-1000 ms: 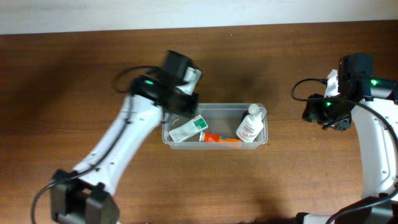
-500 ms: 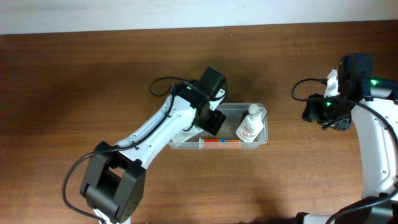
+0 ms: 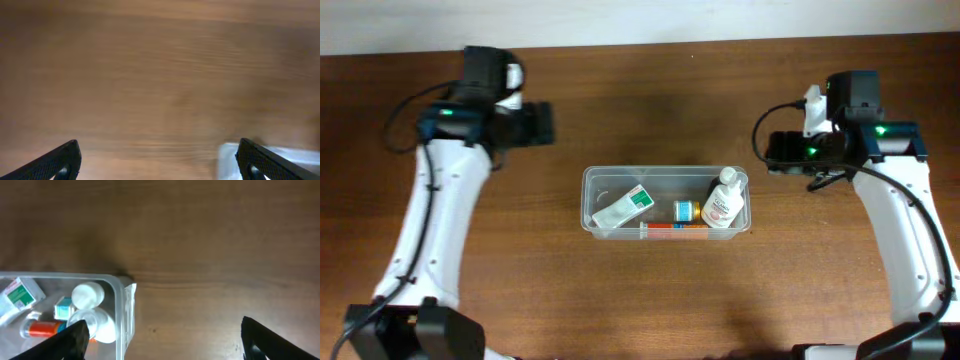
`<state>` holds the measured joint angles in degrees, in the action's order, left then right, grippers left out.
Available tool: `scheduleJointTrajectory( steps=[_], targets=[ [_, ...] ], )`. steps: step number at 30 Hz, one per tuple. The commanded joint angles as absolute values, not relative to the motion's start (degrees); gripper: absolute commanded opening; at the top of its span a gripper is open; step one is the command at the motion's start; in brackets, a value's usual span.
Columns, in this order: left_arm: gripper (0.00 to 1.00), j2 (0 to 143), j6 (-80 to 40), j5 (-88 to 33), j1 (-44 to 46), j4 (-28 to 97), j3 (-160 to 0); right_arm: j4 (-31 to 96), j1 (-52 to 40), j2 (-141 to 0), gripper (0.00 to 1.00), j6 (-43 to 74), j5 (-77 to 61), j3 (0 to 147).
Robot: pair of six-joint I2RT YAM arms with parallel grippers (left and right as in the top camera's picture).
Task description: Pack container
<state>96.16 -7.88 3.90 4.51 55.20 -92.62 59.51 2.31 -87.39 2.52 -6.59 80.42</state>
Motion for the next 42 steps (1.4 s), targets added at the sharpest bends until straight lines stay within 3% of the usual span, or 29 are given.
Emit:
scheduleJointTrajectory(
  steps=[1, 7, 10, 12, 18, 22, 32, 38, 42],
  targets=[
    [0.99, 95.83, -9.32, 3.01, -1.28, 57.45, -92.99, 60.38, 1.78, -87.09, 0.90, 1.72, -6.87, 80.18],
    [0.99, 86.52, -4.97, -0.64, -4.12, 57.71, -89.73, 59.79, 1.78, -76.84, 0.90, 2.92, -3.09, 77.82],
    [0.99, 73.63, -3.55, -0.69, -4.01, 51.70, -79.83, 53.58, 1.76, -66.19, 0.92, 3.64, -2.26, 69.93],
    [0.99, 64.14, -3.55, -0.71, -4.01, 46.61, -71.22, 49.23, 1.76, -58.39, 0.98, 3.64, -1.76, 62.52],
    [0.99, 35.42, -3.60, -0.67, -4.03, 37.60, -47.64, 42.54, 1.78, -38.46, 0.98, 3.64, -1.28, 42.13],
    [0.99, 24.80, -3.60, -0.67, -4.03, 43.79, -44.29, 43.51, 1.78, -34.61, 0.98, 3.64, -1.26, 35.90],
    [0.99, 21.23, -3.60, -0.67, -4.03, 65.25, -44.29, 44.14, 1.78, -39.13, 0.98, 3.62, -1.26, 32.69],
    [0.99, 21.23, -3.60, -0.64, -4.03, 65.17, -44.25, 44.36, -6.37, -34.59, 0.98, 3.36, -0.71, 32.69],
    [0.99, 21.23, -3.60, -0.64, -4.03, 65.17, -44.25, 43.64, -7.16, -31.55, 0.98, 2.94, 0.38, 32.67]
  ],
)
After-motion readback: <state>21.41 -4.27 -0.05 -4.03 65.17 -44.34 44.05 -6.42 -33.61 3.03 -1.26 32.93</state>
